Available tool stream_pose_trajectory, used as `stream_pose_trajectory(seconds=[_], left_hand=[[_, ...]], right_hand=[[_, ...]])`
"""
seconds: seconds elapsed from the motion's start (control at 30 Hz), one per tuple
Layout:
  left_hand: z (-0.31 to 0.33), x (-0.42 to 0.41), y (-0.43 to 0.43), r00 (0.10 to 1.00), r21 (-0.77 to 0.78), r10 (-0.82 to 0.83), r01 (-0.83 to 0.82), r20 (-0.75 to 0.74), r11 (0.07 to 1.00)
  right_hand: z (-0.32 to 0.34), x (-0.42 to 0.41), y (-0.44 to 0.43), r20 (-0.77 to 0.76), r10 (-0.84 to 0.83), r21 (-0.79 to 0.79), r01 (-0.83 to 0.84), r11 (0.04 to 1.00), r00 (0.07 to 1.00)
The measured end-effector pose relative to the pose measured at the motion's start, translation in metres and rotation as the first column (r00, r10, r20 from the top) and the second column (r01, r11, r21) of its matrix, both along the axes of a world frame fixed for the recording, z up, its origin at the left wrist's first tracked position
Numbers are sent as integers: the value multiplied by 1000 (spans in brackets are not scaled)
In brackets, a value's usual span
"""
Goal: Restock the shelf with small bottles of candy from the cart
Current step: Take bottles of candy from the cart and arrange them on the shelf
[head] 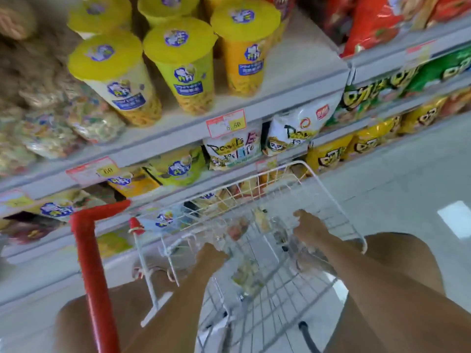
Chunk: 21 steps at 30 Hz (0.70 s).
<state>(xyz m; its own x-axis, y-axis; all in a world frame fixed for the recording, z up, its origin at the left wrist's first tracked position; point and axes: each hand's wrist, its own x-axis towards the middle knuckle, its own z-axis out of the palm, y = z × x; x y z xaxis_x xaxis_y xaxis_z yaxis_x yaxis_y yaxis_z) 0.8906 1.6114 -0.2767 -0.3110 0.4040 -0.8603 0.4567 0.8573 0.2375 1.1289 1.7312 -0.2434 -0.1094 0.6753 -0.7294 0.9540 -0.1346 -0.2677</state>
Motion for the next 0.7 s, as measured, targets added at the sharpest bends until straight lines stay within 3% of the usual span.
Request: stream_pose_trajectory(seconds=[0.1, 0.2, 0.3, 0.47, 0.7], left_hand=[[-21, 7, 3, 986, -19, 169, -169, -16, 985], [-33, 10, 8, 974, -14, 217, -218, -61, 976], [-42, 11, 13, 975, -10, 218, -219, -50, 976], [-42, 17, 21, 969, 26, 216, -215, -119, 976], [-17, 16, 31, 944, -4, 327, -327, -38, 945]], right_hand=[[-22, -7, 8, -38, 57, 33, -56, 998, 998], [-44, -19, 11, -75, 168, -5, -169, 986, 983], [-59, -28, 10, -97, 173, -24, -176, 984, 980], [-71, -32, 6, 2, 171, 35, -171, 985, 985], [-59, -38, -11, 149, 124, 51, -133, 990, 981]])
